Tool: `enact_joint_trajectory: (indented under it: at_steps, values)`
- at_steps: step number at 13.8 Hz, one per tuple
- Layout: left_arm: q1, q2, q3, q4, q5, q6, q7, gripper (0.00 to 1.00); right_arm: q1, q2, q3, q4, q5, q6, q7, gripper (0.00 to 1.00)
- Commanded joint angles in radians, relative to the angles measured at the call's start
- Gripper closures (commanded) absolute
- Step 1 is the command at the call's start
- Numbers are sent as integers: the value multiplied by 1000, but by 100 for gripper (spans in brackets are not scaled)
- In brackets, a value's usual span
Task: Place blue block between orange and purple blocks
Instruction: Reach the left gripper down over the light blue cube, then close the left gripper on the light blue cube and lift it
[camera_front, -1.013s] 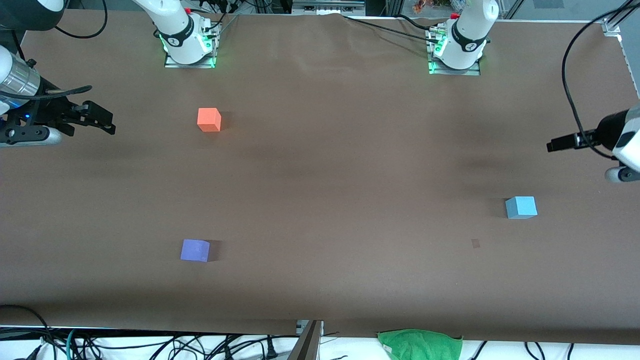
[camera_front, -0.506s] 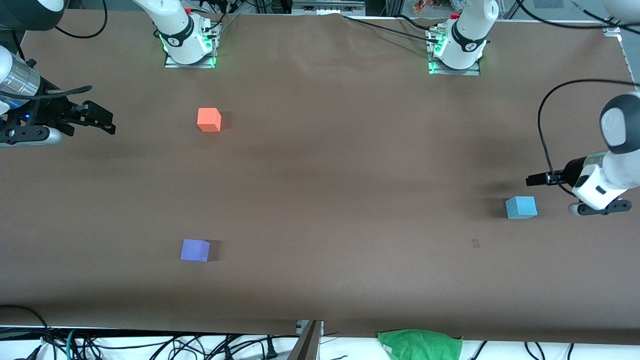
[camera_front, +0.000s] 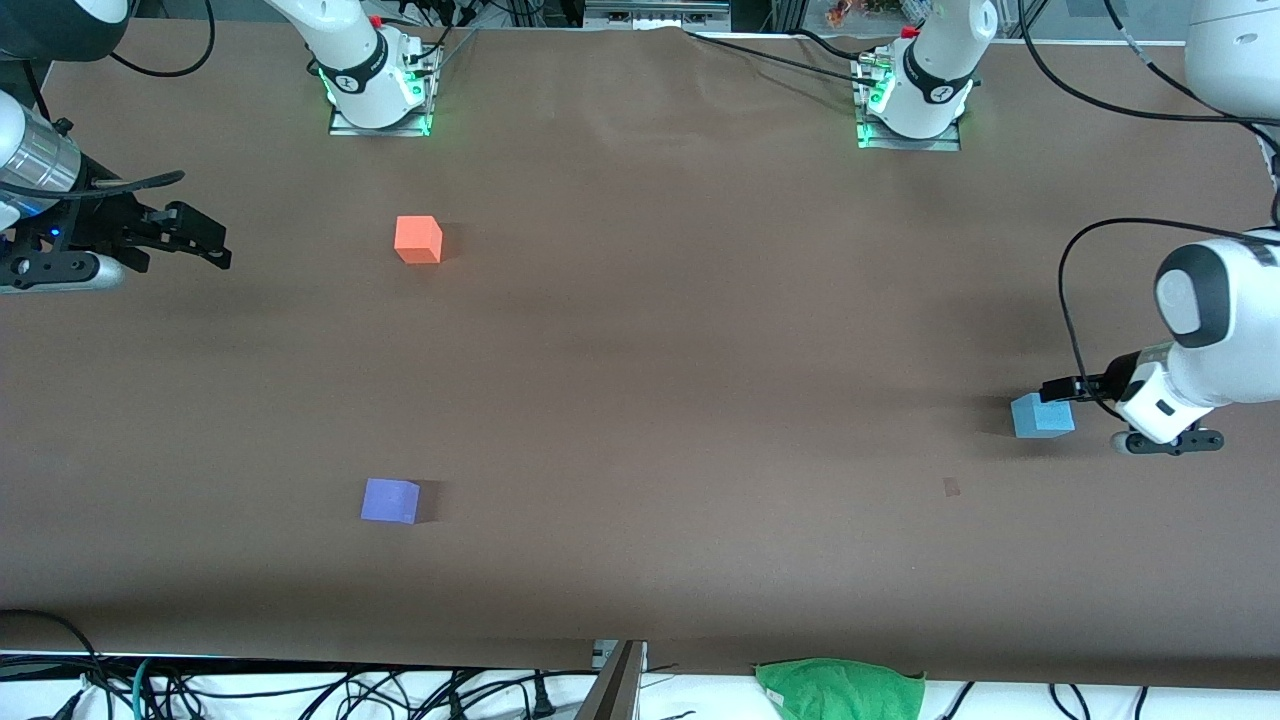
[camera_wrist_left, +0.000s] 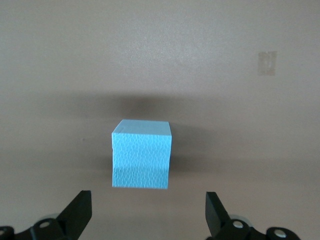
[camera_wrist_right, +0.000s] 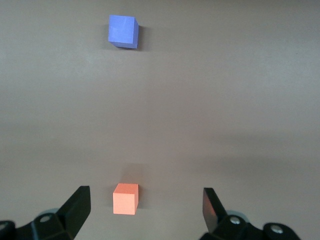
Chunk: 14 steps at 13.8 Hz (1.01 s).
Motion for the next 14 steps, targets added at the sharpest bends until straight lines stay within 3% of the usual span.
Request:
enact_joint_trajectory:
  at_steps: [1,14]
  values:
    - [3,-5,-4,-45,29,63,20,0,-15,8,13,21,-4,-16,-11,0]
    - [3,98,-4,-43,58,223,18,0,-15,8,13,21,-4,-16,-11,0]
